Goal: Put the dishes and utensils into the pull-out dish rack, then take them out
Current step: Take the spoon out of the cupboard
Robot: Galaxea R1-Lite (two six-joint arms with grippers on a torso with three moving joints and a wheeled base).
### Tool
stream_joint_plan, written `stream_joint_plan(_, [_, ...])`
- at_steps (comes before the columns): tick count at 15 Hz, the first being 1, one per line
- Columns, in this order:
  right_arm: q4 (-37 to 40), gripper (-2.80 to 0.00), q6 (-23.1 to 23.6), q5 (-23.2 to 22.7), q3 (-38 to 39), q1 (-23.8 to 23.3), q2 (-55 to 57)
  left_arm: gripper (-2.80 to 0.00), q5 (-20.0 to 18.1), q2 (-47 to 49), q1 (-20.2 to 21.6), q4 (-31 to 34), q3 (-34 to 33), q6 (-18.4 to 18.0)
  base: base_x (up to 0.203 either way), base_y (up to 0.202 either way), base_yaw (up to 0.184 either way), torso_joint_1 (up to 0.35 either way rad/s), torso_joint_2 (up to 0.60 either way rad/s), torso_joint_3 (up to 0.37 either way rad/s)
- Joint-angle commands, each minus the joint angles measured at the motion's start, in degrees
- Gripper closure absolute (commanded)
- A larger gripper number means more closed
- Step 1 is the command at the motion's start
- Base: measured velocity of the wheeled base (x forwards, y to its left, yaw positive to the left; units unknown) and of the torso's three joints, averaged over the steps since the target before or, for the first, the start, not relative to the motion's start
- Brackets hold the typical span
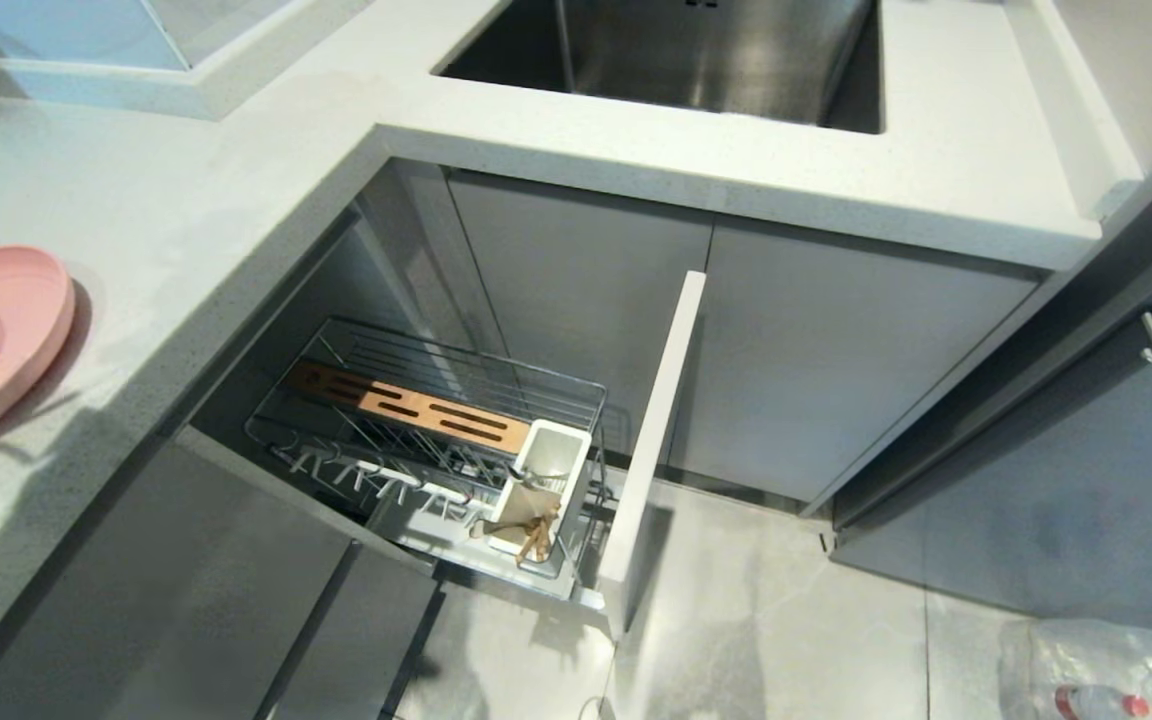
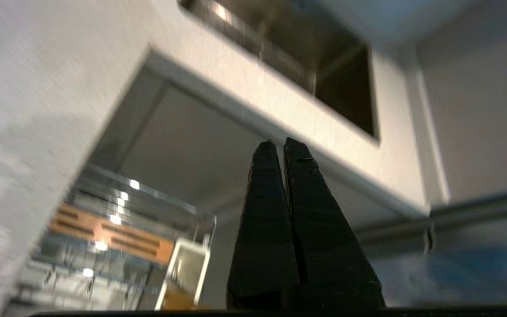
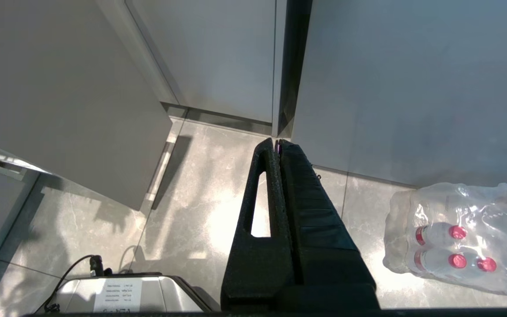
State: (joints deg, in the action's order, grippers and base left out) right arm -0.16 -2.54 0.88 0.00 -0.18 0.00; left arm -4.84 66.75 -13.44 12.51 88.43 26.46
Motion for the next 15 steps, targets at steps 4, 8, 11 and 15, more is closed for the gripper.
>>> stream_joint_plan(4, [-0.02, 0.00, -0.01, 0.00, 0.00, 0.01, 0.00, 0.00, -1.76, 12.95, -5.19, 4.35, -4.02, -4.85, 0.000, 0.000, 0.000, 0.000, 0.00, 0.000])
stream_joint_plan(8, [-0.02, 0.00, -0.01, 0.00, 0.00, 0.01, 0.00, 0.00, -2.09, 24.92, -7.05, 16.15, -3.89, -12.75, 0.000, 0.000, 0.000, 0.000, 0.00, 0.000])
stream_joint_plan(11, [-0.02, 0.00, -0.01, 0.09, 0.00, 0.01, 0.03, 0.00, -2.31, 31.16, -9.83, 24.68, -0.86, -13.57, 0.000, 0.000, 0.000, 0.000, 0.00, 0.000])
stream_joint_plan(15, [-0.02, 0.00, -0.01, 0.05, 0.00, 0.01, 0.03, 0.00, -0.97, 38.77, -11.66, 27.13, 1.48, -11.46, 0.000, 0.000, 0.000, 0.000, 0.00, 0.000])
